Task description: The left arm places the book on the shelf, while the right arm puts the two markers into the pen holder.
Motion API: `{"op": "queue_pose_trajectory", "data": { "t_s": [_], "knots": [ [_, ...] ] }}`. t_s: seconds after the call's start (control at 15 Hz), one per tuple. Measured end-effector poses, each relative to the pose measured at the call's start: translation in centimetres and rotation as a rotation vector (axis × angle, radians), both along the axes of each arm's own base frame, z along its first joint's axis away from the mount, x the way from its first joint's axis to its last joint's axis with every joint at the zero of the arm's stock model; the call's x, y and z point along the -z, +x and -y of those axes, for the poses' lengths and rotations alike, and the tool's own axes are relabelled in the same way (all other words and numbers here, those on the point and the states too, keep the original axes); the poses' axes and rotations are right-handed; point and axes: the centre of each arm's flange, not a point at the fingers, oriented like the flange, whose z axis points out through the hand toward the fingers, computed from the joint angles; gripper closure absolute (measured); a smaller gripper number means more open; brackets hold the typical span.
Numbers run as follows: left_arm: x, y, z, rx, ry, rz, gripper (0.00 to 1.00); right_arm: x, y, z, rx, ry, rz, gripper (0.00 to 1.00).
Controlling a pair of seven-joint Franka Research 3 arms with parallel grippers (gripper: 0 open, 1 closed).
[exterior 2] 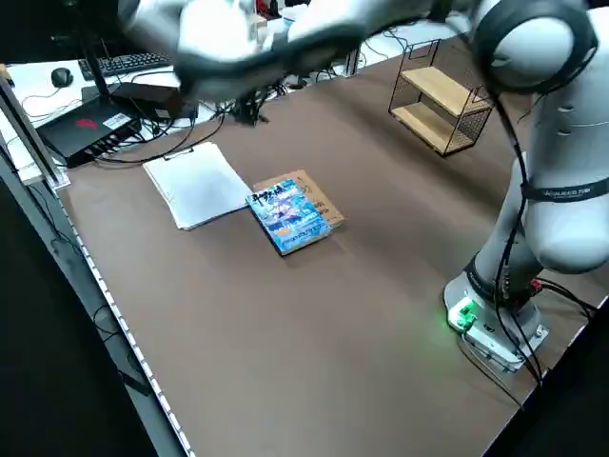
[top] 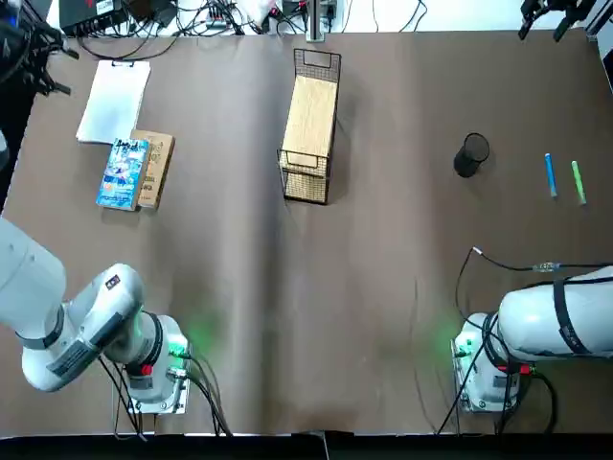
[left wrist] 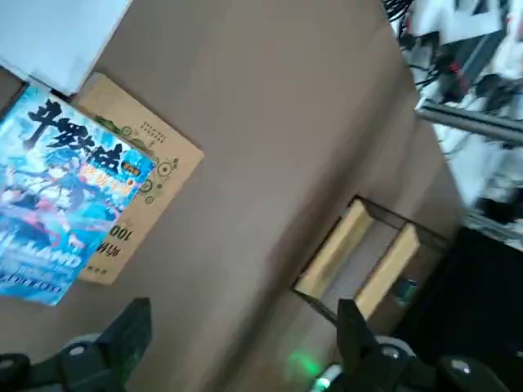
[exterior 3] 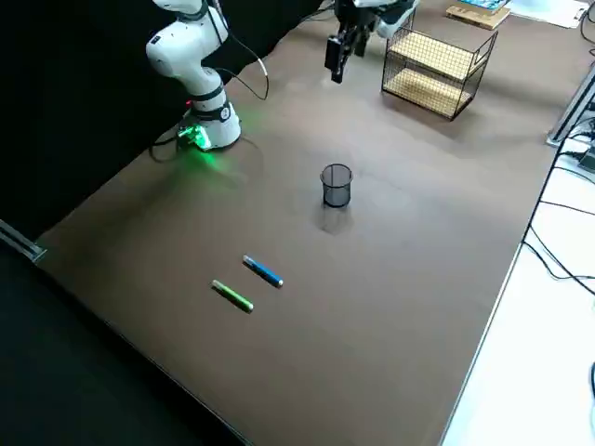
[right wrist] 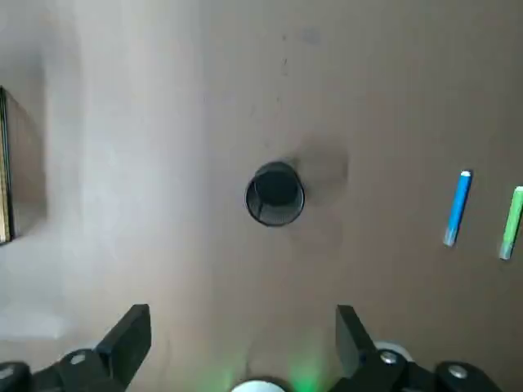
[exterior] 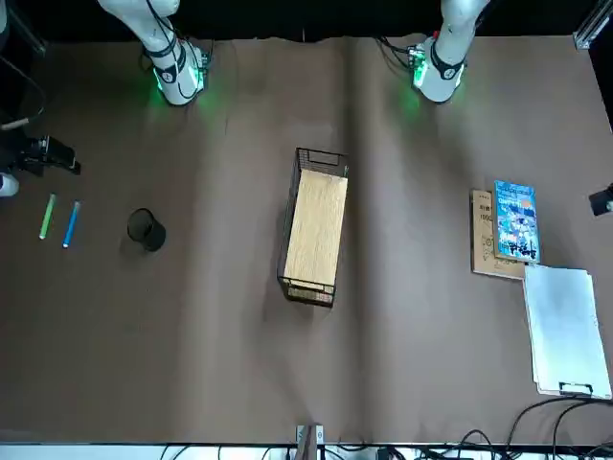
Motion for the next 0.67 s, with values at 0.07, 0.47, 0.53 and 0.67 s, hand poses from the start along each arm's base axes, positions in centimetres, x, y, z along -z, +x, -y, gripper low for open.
{"op": "queue_pose_trajectory", "data": {
  "t_s": [0.07, 0.47, 0.53, 0.67],
  "knots": [
    [2.4, -0.3, -1.3, -0.002, -0.043, 0.011, 0.0, 0.2, -0.1, 0.2, -0.001, 0.001, -0.006, 0.02],
    [13.5, -0.6, -2.9, 0.135, -0.147, 0.12, 0.0, 4.4, -0.2, 8.0, 0.078, 0.02, -0.057, 0.06],
    [14.8, -0.8, -3.5, 0.145, -0.138, 0.153, 0.0, 5.9, 0.1, 10.4, 0.107, 0.021, -0.053, 0.06],
    [17.3, -1.7, -5.5, 0.144, -0.113, 0.211, 0.0, 9.2, 0.5, 14.8, 0.169, 0.023, -0.058, 0.06]
  ]
}}
